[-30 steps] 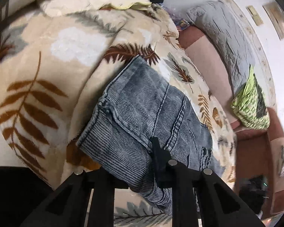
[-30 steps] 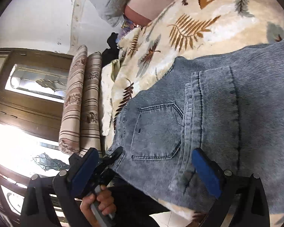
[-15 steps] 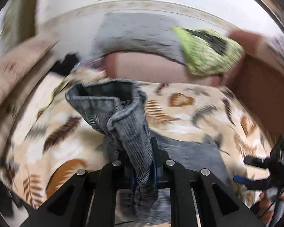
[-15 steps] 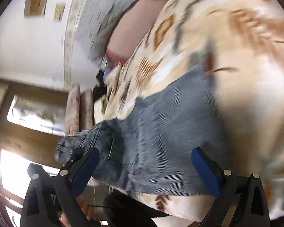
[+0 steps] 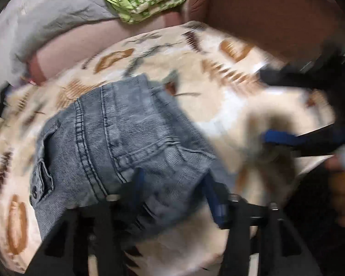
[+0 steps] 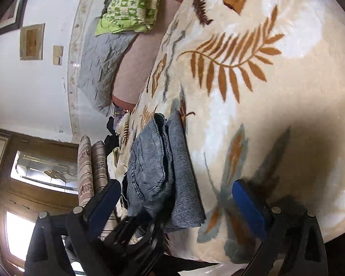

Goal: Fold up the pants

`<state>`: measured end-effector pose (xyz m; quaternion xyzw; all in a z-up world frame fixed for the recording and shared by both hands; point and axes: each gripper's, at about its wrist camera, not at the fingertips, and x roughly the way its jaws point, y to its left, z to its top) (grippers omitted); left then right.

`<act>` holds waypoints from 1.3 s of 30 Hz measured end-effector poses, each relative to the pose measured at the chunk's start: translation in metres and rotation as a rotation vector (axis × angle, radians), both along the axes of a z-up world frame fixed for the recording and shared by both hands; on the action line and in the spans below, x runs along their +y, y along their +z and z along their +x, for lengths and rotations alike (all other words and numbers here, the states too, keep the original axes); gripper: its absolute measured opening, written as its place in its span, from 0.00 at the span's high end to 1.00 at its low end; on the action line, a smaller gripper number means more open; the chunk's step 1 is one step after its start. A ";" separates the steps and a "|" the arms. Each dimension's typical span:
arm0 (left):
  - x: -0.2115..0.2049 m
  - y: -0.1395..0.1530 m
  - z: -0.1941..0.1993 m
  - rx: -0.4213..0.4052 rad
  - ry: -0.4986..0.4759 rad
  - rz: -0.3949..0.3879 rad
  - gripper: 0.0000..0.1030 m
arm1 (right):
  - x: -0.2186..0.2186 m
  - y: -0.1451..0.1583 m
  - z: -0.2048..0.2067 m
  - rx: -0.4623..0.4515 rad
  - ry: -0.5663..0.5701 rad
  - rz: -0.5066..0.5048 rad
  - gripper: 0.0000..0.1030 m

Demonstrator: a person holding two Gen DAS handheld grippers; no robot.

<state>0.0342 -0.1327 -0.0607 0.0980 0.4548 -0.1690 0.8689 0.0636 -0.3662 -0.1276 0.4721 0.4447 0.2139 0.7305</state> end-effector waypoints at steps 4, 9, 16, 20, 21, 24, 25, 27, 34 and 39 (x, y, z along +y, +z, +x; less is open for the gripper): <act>0.062 0.053 -0.023 -0.139 0.120 -0.154 0.22 | 0.022 0.022 0.003 -0.053 0.061 0.014 0.04; 0.155 0.044 -0.007 -0.116 0.489 -0.112 0.17 | 0.063 0.018 0.012 0.037 0.149 -0.081 0.04; 0.158 0.009 0.000 -0.040 0.511 -0.083 0.17 | 0.106 0.016 0.023 0.079 0.196 -0.217 0.15; 0.149 0.007 -0.008 -0.066 0.501 -0.051 0.17 | 0.122 0.005 0.032 0.137 0.224 -0.317 0.69; 0.149 0.008 -0.008 -0.067 0.497 -0.054 0.17 | 0.128 0.010 0.031 0.119 0.238 -0.344 0.77; 0.155 0.005 -0.001 -0.064 0.495 -0.062 0.17 | 0.139 0.036 0.023 0.028 0.240 -0.446 0.82; 0.158 0.004 0.001 -0.062 0.496 -0.066 0.17 | 0.141 0.046 0.018 -0.005 0.235 -0.473 0.82; 0.160 0.005 0.001 -0.058 0.490 -0.082 0.16 | 0.145 0.059 0.009 -0.053 0.229 -0.528 0.82; 0.154 0.019 -0.005 -0.101 0.479 -0.069 0.17 | 0.138 0.014 0.000 0.035 0.219 -0.566 0.81; 0.143 0.006 0.006 -0.052 0.465 -0.003 0.16 | 0.128 0.023 0.000 0.031 0.228 -0.553 0.65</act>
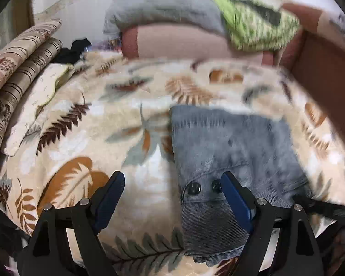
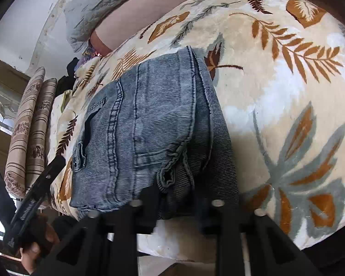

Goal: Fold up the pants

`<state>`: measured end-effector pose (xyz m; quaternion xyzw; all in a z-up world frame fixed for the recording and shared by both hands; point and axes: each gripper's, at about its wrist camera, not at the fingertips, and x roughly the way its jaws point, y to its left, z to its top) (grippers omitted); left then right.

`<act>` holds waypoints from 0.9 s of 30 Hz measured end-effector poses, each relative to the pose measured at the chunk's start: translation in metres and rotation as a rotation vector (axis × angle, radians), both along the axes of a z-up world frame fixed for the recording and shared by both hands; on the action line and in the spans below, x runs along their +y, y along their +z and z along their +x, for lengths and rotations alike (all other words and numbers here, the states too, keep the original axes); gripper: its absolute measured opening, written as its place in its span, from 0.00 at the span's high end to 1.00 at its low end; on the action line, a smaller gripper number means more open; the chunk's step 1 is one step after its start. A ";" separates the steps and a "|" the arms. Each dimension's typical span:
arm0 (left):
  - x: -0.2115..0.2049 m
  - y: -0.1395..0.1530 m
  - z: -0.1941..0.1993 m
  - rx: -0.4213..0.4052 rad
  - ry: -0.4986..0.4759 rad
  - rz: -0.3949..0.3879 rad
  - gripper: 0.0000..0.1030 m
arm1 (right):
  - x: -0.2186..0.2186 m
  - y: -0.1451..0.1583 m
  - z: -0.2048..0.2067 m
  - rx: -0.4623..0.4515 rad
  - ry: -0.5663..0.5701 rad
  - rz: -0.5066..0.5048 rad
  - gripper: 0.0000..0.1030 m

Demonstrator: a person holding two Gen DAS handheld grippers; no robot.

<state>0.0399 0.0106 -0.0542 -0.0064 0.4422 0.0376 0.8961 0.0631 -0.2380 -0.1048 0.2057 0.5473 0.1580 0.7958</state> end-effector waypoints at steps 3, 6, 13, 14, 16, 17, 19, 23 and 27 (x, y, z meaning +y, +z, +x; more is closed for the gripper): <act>-0.009 -0.022 0.006 0.049 -0.012 0.062 0.16 | -0.019 0.018 -0.004 -0.030 -0.052 -0.029 0.56; -0.009 -0.021 0.005 0.046 -0.012 0.056 0.16 | -0.032 0.047 -0.005 -0.108 -0.101 -0.014 0.55; -0.006 -0.022 0.006 0.046 -0.012 0.040 0.16 | 0.007 0.062 0.024 -0.125 0.034 0.258 0.39; -0.006 -0.022 0.006 0.046 -0.010 0.035 0.16 | 0.011 0.046 0.030 -0.088 0.037 0.253 0.38; -0.007 -0.022 0.006 0.045 -0.013 0.031 0.16 | 0.015 -0.003 0.040 0.059 0.027 0.184 0.38; -0.007 -0.023 0.006 0.050 -0.020 0.028 0.16 | 0.009 -0.022 0.040 0.077 0.012 0.214 0.44; -0.006 -0.023 0.005 0.045 -0.018 0.027 0.16 | 0.001 -0.019 0.036 0.048 -0.005 0.242 0.52; -0.008 -0.023 0.006 0.042 -0.014 0.035 0.16 | 0.005 -0.015 0.034 0.044 0.016 0.195 0.52; -0.007 -0.024 0.005 0.042 -0.011 0.027 0.16 | 0.013 -0.015 0.033 0.027 0.012 0.192 0.51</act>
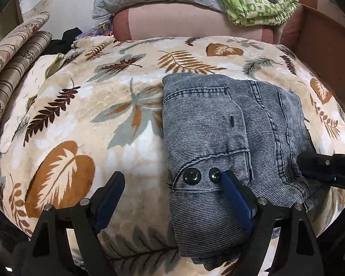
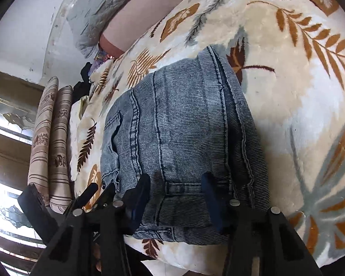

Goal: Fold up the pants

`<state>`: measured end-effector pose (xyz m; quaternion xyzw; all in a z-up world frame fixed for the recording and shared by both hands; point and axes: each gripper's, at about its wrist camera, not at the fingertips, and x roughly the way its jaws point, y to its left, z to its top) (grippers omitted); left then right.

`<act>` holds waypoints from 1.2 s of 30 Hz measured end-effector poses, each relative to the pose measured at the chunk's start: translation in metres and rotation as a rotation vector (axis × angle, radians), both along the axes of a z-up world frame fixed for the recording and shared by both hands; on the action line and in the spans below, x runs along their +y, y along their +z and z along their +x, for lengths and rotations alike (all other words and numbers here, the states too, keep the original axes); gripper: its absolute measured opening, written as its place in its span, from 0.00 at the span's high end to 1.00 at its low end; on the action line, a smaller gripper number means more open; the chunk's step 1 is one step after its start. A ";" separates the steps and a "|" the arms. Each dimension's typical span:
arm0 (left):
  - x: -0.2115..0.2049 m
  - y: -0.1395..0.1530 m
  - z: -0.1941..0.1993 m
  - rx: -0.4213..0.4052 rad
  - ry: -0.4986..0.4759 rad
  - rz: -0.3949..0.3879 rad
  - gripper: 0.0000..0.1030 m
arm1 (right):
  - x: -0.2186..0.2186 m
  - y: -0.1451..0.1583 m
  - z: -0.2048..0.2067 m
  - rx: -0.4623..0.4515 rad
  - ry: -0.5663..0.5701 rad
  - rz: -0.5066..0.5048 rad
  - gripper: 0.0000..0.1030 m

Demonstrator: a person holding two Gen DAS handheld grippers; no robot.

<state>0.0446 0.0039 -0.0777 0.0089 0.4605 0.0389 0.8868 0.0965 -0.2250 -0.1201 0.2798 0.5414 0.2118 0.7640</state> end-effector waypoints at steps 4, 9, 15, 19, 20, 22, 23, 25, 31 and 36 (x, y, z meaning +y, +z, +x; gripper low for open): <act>0.000 0.000 0.000 -0.002 -0.001 0.004 0.16 | -0.001 -0.002 0.000 0.001 -0.005 0.006 0.51; -0.001 0.000 -0.001 -0.007 -0.001 0.007 0.16 | -0.001 -0.002 -0.001 -0.006 -0.005 0.003 0.51; -0.001 0.000 -0.001 -0.010 -0.002 0.008 0.16 | -0.003 -0.001 -0.003 -0.008 -0.008 0.006 0.51; -0.001 0.000 -0.001 -0.010 -0.003 0.009 0.16 | -0.002 -0.001 -0.004 -0.009 -0.010 0.008 0.51; -0.001 0.000 -0.001 -0.010 -0.003 0.009 0.16 | -0.002 -0.001 -0.004 -0.010 -0.010 0.008 0.51; -0.001 0.001 -0.001 -0.010 -0.003 0.009 0.16 | -0.002 -0.002 -0.004 -0.009 -0.011 0.008 0.51; -0.001 0.001 -0.001 -0.010 -0.003 0.009 0.16 | -0.002 -0.002 -0.004 -0.009 -0.011 0.008 0.51; -0.001 0.001 -0.001 -0.009 -0.003 0.009 0.16 | -0.002 -0.002 -0.004 -0.010 -0.010 0.007 0.51; -0.001 0.000 -0.001 -0.009 -0.004 0.009 0.16 | -0.002 -0.001 -0.004 -0.012 -0.009 0.004 0.51; 0.000 0.000 -0.002 -0.009 -0.004 0.009 0.16 | -0.002 -0.001 -0.004 -0.012 -0.009 0.004 0.51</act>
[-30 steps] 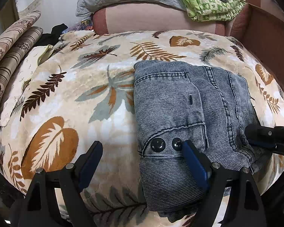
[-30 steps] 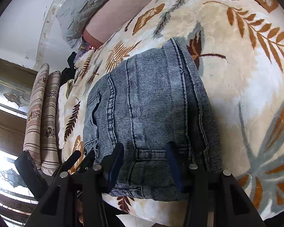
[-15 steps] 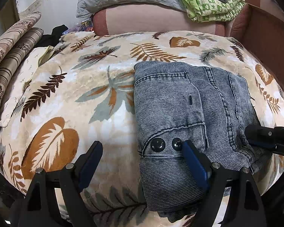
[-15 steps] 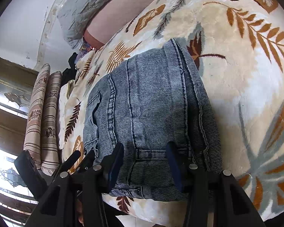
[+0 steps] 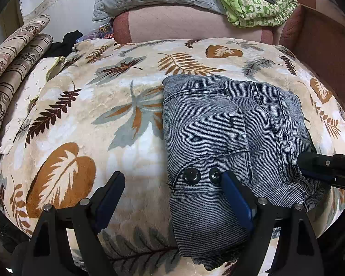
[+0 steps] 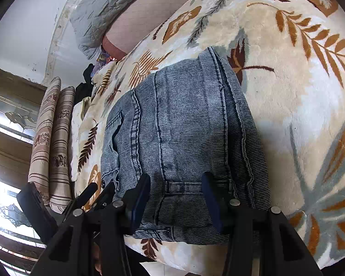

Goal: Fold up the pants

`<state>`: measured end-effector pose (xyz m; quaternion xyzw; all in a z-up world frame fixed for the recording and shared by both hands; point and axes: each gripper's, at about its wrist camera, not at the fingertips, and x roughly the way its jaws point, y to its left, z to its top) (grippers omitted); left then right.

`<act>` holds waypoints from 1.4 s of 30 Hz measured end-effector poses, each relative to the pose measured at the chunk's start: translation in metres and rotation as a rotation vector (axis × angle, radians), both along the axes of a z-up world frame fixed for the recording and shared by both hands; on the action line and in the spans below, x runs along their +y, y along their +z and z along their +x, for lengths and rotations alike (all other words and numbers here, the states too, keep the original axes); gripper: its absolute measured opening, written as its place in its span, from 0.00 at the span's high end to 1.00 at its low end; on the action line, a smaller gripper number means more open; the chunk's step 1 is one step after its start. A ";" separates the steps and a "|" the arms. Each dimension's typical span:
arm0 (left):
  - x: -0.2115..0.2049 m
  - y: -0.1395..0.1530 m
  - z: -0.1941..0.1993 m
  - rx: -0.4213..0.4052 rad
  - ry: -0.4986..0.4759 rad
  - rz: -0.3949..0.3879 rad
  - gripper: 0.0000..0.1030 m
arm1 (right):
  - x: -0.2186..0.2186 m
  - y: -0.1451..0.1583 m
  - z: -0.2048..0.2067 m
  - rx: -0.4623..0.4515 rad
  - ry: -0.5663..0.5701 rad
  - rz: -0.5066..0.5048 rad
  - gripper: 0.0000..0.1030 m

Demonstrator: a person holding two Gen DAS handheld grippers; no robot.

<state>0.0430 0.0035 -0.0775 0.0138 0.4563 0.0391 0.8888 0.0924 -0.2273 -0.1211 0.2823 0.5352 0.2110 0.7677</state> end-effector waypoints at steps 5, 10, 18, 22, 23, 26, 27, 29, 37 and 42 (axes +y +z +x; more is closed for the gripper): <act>0.005 0.006 -0.002 -0.007 -0.004 -0.044 0.16 | 0.001 0.006 0.003 0.037 0.019 -0.018 0.51; 0.029 0.023 -0.005 -0.069 0.068 -0.076 0.16 | 0.003 0.057 0.020 -0.033 0.043 -0.077 0.48; 0.018 -0.003 0.004 0.002 0.014 -0.005 0.16 | 0.025 0.007 0.115 0.089 0.024 -0.132 0.37; 0.034 0.010 -0.004 -0.043 0.013 -0.118 0.16 | 0.028 0.008 0.109 0.054 0.042 -0.184 0.40; 0.041 0.014 -0.006 -0.052 0.036 -0.151 0.16 | 0.032 0.012 0.108 0.061 0.062 -0.217 0.40; 0.056 0.020 -0.011 -0.075 0.083 -0.239 0.16 | 0.033 0.032 0.095 -0.003 0.054 -0.247 0.40; 0.054 0.014 -0.008 -0.052 0.083 -0.227 0.16 | 0.032 0.034 0.090 -0.033 0.062 -0.245 0.36; 0.032 -0.020 0.006 0.102 0.013 -0.153 0.15 | 0.036 0.015 0.092 0.005 0.085 -0.338 0.28; 0.051 0.019 -0.006 -0.004 0.034 -0.331 0.16 | 0.079 0.080 0.107 -0.104 0.172 -0.426 0.28; 0.050 -0.008 0.003 0.117 0.021 -0.485 0.16 | 0.188 0.085 0.151 -0.103 0.431 -0.544 0.09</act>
